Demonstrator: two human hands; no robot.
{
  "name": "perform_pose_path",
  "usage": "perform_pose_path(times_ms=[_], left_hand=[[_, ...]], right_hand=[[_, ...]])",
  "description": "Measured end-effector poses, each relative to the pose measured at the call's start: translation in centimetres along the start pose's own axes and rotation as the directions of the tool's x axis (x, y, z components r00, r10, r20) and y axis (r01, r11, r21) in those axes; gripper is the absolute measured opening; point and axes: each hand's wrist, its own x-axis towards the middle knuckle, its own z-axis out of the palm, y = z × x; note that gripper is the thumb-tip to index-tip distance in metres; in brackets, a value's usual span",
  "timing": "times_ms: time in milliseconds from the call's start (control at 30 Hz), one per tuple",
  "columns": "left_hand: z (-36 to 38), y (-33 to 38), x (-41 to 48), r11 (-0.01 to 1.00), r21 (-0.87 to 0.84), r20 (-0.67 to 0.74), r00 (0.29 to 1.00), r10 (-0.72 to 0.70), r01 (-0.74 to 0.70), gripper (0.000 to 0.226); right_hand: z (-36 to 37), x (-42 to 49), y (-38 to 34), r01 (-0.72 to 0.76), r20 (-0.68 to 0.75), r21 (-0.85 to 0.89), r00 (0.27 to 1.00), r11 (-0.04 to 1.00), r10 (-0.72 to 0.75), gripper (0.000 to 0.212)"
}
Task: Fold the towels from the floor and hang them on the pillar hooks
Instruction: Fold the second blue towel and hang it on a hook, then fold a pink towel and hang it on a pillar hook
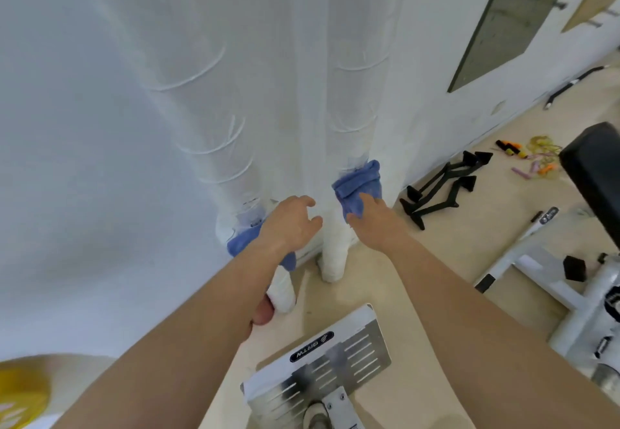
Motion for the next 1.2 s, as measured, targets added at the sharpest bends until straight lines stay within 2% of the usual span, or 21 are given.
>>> perform_pose_path(times_ms=[100,200,333,500,633,767,833,967,1100,1200], left_hand=[[-1.4,-3.4,-6.0,1.000,-0.010,0.032,0.999,-0.009,0.009,0.040],[-2.5,-7.9,-12.7,1.000,-0.009,0.064,0.998,-0.026,0.026,0.027],[-2.5,-15.9,-21.3,0.995,0.038,0.032,0.995,-0.090,0.089,0.046],[-2.5,-25.1,-32.3,0.987,0.099,0.107,0.985,-0.135,0.125,0.038],[-2.5,-30.6,-41.5,0.976,0.048,0.145,0.966,-0.215,0.210,0.037],[-1.2,-35.5,-49.2,0.962,0.045,0.111,0.956,-0.272,0.269,0.052],[-0.1,-37.9,-53.3,0.951,0.006,0.076,0.948,-0.308,0.309,0.052],[3.5,-42.8,-62.7,0.921,-0.044,0.036,0.922,-0.386,0.387,0.050],[9.1,-47.9,-73.0,0.858,-0.075,0.056,0.861,-0.506,0.509,0.049],[13.1,-50.7,-80.8,0.809,-0.065,0.110,0.810,-0.576,0.584,0.048]], right_hand=[[1.7,-6.0,-3.8,0.001,0.047,-0.070,0.999,0.998,0.003,0.053],[4.7,-11.4,-7.9,0.011,0.078,-0.103,0.997,0.995,-0.003,0.048],[10.8,-18.2,-13.0,0.042,0.121,-0.119,0.992,0.992,-0.027,0.051],[19.6,-26.7,-18.8,0.089,0.140,-0.164,0.988,0.982,-0.066,0.049],[25.2,-34.6,-23.0,0.121,0.218,-0.191,0.973,0.974,-0.078,0.052],[30.1,-41.2,-25.4,0.202,0.276,-0.261,0.953,0.944,-0.127,0.047],[32.7,-44.2,-26.2,0.223,0.304,-0.277,0.943,0.935,-0.135,0.048],[39.3,-50.5,-27.0,0.268,0.381,-0.289,0.913,0.919,-0.147,0.052],[47.2,-57.9,-26.7,0.380,0.501,-0.286,0.842,0.880,-0.201,0.059],[52.4,-64.1,-26.1,0.404,0.600,-0.254,0.779,0.879,-0.184,0.058]])
